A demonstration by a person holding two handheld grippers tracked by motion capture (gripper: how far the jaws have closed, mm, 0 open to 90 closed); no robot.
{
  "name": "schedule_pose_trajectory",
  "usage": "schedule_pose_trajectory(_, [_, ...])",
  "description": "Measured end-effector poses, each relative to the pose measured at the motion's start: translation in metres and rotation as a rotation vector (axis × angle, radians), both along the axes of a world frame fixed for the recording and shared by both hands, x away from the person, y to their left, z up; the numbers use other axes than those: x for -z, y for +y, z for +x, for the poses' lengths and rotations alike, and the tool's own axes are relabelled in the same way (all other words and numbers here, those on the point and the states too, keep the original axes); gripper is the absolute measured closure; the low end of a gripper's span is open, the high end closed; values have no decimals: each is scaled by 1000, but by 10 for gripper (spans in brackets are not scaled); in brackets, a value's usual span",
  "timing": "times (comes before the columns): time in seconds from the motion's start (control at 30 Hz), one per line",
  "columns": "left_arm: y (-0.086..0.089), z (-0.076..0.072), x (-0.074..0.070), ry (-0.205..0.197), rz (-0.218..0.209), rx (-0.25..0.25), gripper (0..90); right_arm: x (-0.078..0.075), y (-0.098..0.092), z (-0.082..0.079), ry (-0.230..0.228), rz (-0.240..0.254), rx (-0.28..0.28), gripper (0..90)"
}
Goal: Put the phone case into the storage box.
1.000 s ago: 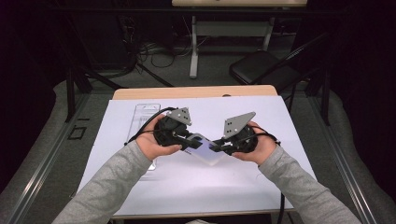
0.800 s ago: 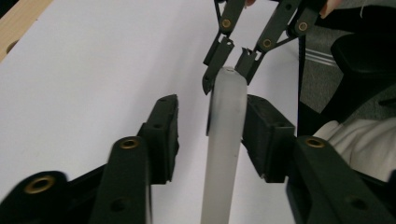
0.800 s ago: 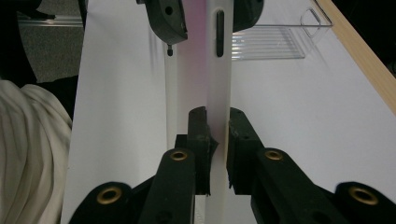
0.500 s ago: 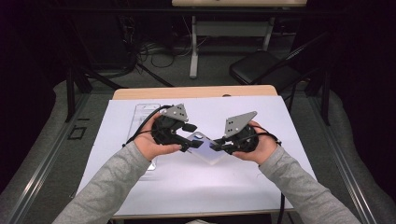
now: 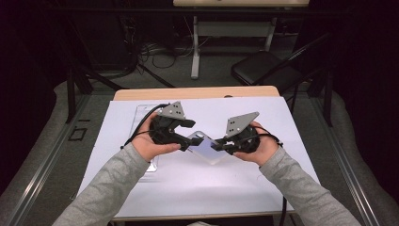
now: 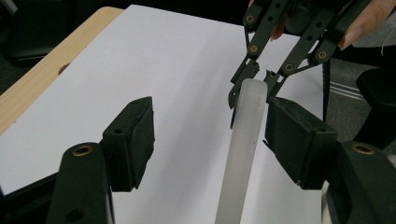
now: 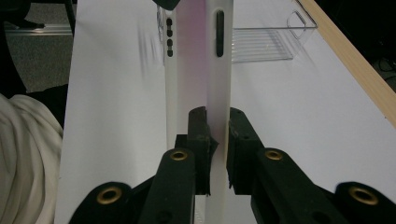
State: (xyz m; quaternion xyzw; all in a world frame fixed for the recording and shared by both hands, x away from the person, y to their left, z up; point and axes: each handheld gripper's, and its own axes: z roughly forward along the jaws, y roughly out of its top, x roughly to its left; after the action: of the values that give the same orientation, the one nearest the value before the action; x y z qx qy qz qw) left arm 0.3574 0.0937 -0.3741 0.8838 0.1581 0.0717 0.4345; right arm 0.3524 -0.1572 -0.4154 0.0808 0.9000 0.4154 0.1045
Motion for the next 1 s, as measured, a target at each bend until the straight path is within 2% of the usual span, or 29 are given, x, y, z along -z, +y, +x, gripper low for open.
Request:
schedule_pose_trajectory(0.2, [6, -1, -3, -10, -27, -23, 305, -1, -2, 1, 2, 15, 8, 820])
schedule_pose_trajectory(0.57, [18, -2, -6, -18, -61, -62, 309, -4, -5, 2, -2, 54, 45, 820])
schedule_pose_trajectory(1.0, [30, -2, -6, -18, -123, -94, 318, -4, -8, 4, -1, 138, 86, 821])
